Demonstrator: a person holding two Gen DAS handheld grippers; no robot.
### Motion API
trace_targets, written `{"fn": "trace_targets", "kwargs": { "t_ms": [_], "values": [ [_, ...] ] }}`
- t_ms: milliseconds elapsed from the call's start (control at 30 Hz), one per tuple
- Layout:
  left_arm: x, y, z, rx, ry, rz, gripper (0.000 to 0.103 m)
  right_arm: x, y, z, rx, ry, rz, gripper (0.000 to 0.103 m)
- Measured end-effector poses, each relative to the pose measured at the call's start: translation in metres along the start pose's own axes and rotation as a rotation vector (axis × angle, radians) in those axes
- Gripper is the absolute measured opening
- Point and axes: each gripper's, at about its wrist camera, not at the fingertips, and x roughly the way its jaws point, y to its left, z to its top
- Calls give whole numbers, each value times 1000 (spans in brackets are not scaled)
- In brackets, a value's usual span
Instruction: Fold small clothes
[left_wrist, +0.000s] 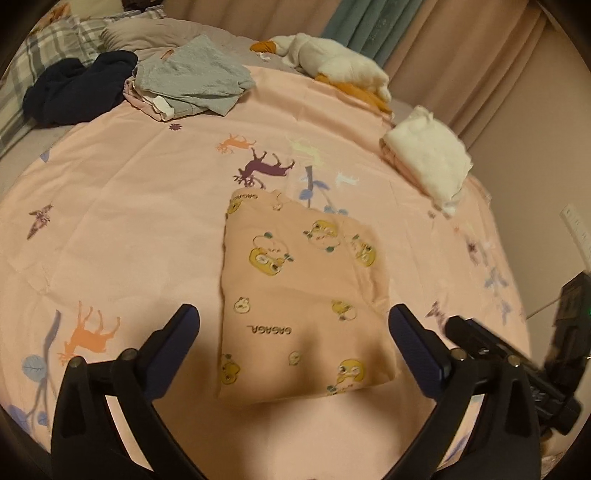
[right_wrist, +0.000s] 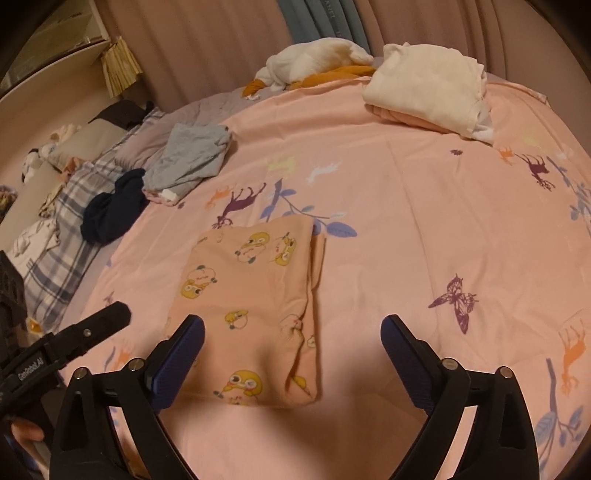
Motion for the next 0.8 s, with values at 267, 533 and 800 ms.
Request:
{"fn": "trace_targets", "kwargs": {
  "t_ms": [267, 533, 800],
  "values": [
    [-8, -14, -8, 112, -37, 55, 103, -7, 12, -9, -37, 13, -38, 102],
    [-8, -27, -15, 145, -74, 127, 103, 2, -8, -21, -17, 45, -54, 102],
    [0, -44, -27, 194, -38, 216, 103, 8, -18, -17, 15, 97, -23, 102]
  ]
}}
